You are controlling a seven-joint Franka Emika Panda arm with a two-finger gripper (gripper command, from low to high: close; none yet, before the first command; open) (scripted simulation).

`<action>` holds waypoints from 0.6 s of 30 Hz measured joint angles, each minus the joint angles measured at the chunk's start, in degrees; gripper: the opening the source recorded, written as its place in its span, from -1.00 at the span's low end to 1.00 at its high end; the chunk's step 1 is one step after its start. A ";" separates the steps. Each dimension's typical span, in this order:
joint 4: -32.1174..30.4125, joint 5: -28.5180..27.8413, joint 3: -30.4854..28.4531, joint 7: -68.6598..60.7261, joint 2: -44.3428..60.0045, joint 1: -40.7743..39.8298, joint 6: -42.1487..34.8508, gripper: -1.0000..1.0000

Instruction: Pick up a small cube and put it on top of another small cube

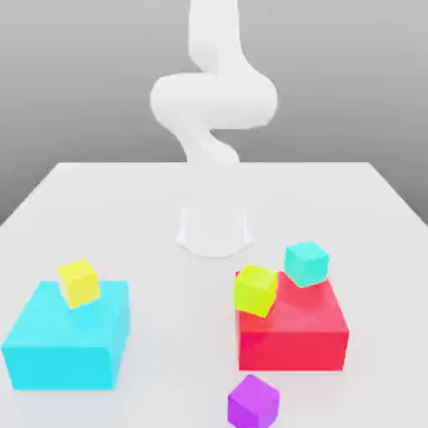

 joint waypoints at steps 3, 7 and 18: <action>-0.91 -1.89 3.25 6.07 6.54 -2.86 2.32 0.00; -2.07 -4.73 6.88 14.12 14.91 -5.90 5.31 0.00; -5.21 -12.10 11.98 35.86 37.82 -9.57 13.30 0.00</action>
